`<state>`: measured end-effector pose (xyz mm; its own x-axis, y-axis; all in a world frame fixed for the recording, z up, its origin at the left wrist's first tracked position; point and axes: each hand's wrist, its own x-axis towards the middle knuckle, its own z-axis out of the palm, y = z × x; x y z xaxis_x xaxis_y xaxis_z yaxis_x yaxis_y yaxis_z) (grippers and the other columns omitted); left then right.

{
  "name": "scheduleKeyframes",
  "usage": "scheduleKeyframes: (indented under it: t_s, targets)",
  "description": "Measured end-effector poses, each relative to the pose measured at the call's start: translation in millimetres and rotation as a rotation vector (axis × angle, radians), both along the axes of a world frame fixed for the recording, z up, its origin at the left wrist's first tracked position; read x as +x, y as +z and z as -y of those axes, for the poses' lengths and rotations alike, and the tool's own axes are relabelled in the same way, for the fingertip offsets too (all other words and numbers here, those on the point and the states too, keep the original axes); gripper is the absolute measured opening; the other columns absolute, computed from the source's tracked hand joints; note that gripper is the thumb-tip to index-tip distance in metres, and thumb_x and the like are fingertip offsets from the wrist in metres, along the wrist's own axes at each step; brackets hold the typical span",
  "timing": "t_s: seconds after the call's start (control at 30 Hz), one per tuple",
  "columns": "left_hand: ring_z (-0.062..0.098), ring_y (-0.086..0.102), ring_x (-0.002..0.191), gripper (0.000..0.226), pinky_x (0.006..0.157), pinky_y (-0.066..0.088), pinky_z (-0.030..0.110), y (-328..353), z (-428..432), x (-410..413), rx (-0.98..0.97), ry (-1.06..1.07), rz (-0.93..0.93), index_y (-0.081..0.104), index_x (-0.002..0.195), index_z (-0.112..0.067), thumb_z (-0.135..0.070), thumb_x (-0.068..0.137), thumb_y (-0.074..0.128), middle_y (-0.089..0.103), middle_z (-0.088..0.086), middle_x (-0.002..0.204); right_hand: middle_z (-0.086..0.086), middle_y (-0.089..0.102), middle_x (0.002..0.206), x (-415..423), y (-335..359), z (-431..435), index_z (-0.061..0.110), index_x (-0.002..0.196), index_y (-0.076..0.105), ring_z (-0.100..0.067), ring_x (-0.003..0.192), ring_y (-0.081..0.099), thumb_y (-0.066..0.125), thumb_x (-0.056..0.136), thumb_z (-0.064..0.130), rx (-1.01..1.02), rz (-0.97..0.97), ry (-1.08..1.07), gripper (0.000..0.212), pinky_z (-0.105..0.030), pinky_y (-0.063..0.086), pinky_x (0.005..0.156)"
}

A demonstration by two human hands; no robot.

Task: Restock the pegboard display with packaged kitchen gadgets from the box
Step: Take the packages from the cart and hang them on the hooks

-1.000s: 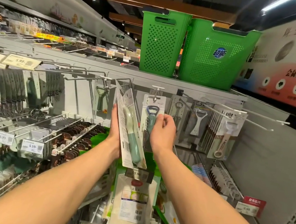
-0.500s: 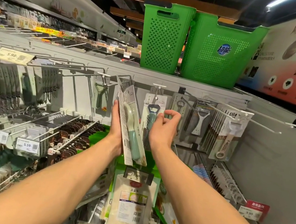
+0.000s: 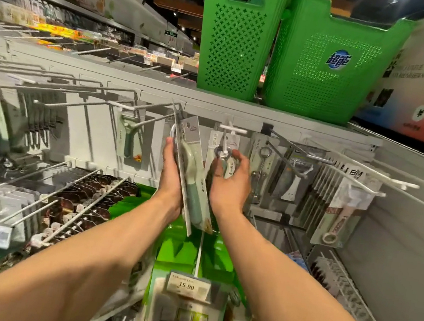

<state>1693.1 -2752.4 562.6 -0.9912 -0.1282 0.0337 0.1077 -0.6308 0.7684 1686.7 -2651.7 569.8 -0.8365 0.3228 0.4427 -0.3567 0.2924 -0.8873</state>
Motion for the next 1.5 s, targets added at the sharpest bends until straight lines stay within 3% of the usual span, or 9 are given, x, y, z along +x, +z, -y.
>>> scheduleKeyframes:
  t_s: [0.17, 0.3, 0.4, 0.67, 0.77, 0.9, 1.03, 1.2, 1.5]
  targets:
    - [0.038, 0.064, 0.129, 0.115, 0.119, 0.043, 0.056, -9.2, 6.9, -60.5, 0.01, -0.013, 0.005, 0.065, 0.142, -0.017, -0.095, 0.059, 0.067, 0.068, 0.02, 0.136, 0.0, 0.063, 0.135, -56.7, -2.5, 7.0, 0.025, 0.131, 0.063, -0.017, 0.126, 0.057, 0.069, 0.097, 0.019, -0.022, 0.024, -0.036, 0.035, -0.011, 0.031, 0.1]
    - [0.038, 0.057, 0.138, 0.114, 0.123, 0.036, 0.056, -15.3, 15.1, -101.5, -0.028, -0.091, -0.046, 0.06, 0.147, -0.013, -0.095, 0.067, 0.062, 0.061, 0.022, 0.145, -0.002, 0.065, 0.133, -97.5, -11.6, 15.3, 0.028, 0.133, 0.067, -0.024, 0.123, 0.061, 0.069, 0.096, 0.017, -0.064, 0.038, -0.049, 0.038, -0.034, 0.046, 0.111]
    - [0.038, 0.058, 0.137, 0.107, 0.123, 0.036, 0.056, -15.9, 16.2, -121.6, -0.06, -0.094, -0.049, 0.063, 0.145, -0.012, -0.093, 0.075, 0.057, 0.061, 0.023, 0.145, -0.011, 0.066, 0.131, -110.9, -11.6, 11.7, 0.02, 0.14, 0.063, -0.029, 0.12, 0.061, 0.064, 0.101, 0.02, 0.045, 0.05, -0.055, 0.039, -0.033, 0.047, 0.107]
    - [0.011, 0.078, 0.084, 0.057, 0.093, 0.056, 0.038, -1.8, 9.0, -132.8, -0.187, 0.096, -0.047, 0.072, 0.101, -0.027, -0.066, 0.105, 0.032, 0.081, -0.005, 0.087, -0.012, 0.065, 0.131, -138.6, -6.1, 15.9, 0.024, 0.138, 0.064, -0.033, 0.123, 0.06, 0.058, 0.101, 0.032, 0.011, 0.16, -0.066, 0.038, -0.044, 0.051, 0.104]
    - [0.023, 0.074, 0.113, 0.073, 0.109, 0.051, 0.047, -7.6, 16.3, -126.3, -0.237, 0.035, -0.08, 0.072, 0.127, -0.023, -0.078, 0.099, 0.035, 0.079, 0.008, 0.118, -0.006, 0.071, 0.112, -124.2, -6.2, 16.6, 0.022, 0.117, 0.071, -0.03, 0.104, 0.068, 0.053, 0.092, 0.048, -0.147, 0.126, -0.106, 0.04, -0.042, 0.058, 0.09]
    - [0.027, 0.061, 0.135, 0.089, 0.122, 0.038, 0.05, -17.7, 21.8, -110.1, -0.32, 0.003, -0.094, 0.061, 0.148, -0.024, -0.089, 0.091, 0.036, 0.067, 0.008, 0.143, 0.008, 0.068, 0.089, -89.3, -8.8, 11.9, 0.023, 0.1, 0.071, -0.005, 0.078, 0.063, 0.054, 0.105, 0.045, -0.032, 0.02, 0.007, 0.028, -0.017, 0.045, 0.063]
    - [0.019, 0.052, 0.143, 0.101, 0.125, 0.031, 0.048, -18.4, 21.6, -69.1, -0.38, 0.105, -0.015, 0.056, 0.15, -0.038, -0.103, 0.075, 0.038, 0.058, -0.002, 0.153, 0.01, 0.071, 0.087, -38.2, -13.4, 10.9, 0.023, 0.099, 0.067, -0.001, 0.078, 0.065, 0.055, 0.103, 0.049, 0.204, -0.084, 0.126, 0.029, -0.015, 0.052, 0.076]
    - [0.02, 0.052, 0.141, 0.11, 0.124, 0.033, 0.052, -20.2, 20.7, -6.2, -0.432, 0.236, 0.05, 0.059, 0.145, -0.044, -0.111, 0.06, 0.04, 0.061, -0.007, 0.15, 0.007, 0.07, 0.095, 23.6, -11.7, 10.4, 0.026, 0.108, 0.064, -0.014, 0.092, 0.065, 0.051, 0.106, 0.034, 0.169, -0.07, 0.146, 0.016, -0.024, 0.048, 0.078]
    - [0.035, 0.068, 0.121, 0.111, 0.113, 0.044, 0.059, -33.8, 27.8, 84.2, -0.364, 0.196, 0.116, 0.075, 0.125, -0.031, -0.112, 0.058, 0.04, 0.077, 0.005, 0.122, 0.01, 0.063, 0.083, 122.1, -10.9, 10.6, 0.022, 0.104, 0.061, -0.007, 0.077, 0.058, 0.046, 0.108, 0.033, 0.09, -0.097, 0.096, 0.019, -0.027, 0.045, 0.067]
